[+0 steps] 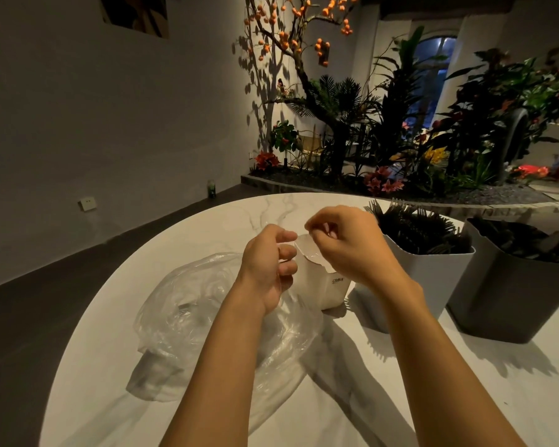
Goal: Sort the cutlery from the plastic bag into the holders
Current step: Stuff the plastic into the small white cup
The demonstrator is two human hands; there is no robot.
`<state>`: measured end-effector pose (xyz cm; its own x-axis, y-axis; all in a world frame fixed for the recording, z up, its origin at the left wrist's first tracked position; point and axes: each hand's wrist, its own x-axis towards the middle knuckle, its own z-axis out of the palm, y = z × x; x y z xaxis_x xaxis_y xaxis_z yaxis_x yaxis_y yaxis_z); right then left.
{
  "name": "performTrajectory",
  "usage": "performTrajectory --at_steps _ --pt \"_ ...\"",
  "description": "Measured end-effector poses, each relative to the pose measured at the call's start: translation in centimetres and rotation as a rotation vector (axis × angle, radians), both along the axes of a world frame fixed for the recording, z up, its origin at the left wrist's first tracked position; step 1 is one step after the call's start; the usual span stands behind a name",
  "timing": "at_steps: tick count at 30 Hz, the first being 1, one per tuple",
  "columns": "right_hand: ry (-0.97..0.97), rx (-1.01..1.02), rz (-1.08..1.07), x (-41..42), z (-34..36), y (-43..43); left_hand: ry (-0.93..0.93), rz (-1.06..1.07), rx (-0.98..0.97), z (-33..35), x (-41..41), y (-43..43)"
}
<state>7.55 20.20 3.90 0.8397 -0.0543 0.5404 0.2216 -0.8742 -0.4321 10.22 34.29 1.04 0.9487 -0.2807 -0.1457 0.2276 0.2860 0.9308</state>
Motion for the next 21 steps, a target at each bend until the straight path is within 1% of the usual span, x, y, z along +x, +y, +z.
performTrajectory --at_steps 2,4,6,8,11,13,16,19,21 --pt "0.093 0.067 0.114 -0.9 1.0 0.3 0.041 0.003 -0.197 0.5 0.1 0.3" --pt "0.304 0.068 0.191 -1.6 1.5 0.7 0.076 0.035 -0.391 0.8 0.3 0.5" --pt "0.491 0.065 0.228 -1.9 1.2 1.1 0.087 0.082 -0.492 0.9 0.6 0.7" --pt "0.524 0.074 0.270 -1.7 0.6 1.7 0.100 0.100 -0.535 0.8 0.6 0.9" --pt "0.429 0.179 0.301 -1.6 0.7 2.2 0.103 0.133 -0.585 0.8 0.4 0.9" --pt "0.333 0.208 0.290 -1.7 1.2 2.1 0.077 0.195 -0.555 1.0 0.3 0.8" --pt "0.206 0.163 0.253 -1.9 1.7 1.6 0.010 0.209 -0.411 1.2 -0.1 0.5" --pt "0.219 0.069 0.191 -2.0 2.2 0.6 -0.049 0.254 -0.249 1.1 -0.1 0.3" --pt "0.264 0.025 0.170 -2.5 2.6 -0.3 -0.125 0.322 -0.085 0.9 0.2 0.3"
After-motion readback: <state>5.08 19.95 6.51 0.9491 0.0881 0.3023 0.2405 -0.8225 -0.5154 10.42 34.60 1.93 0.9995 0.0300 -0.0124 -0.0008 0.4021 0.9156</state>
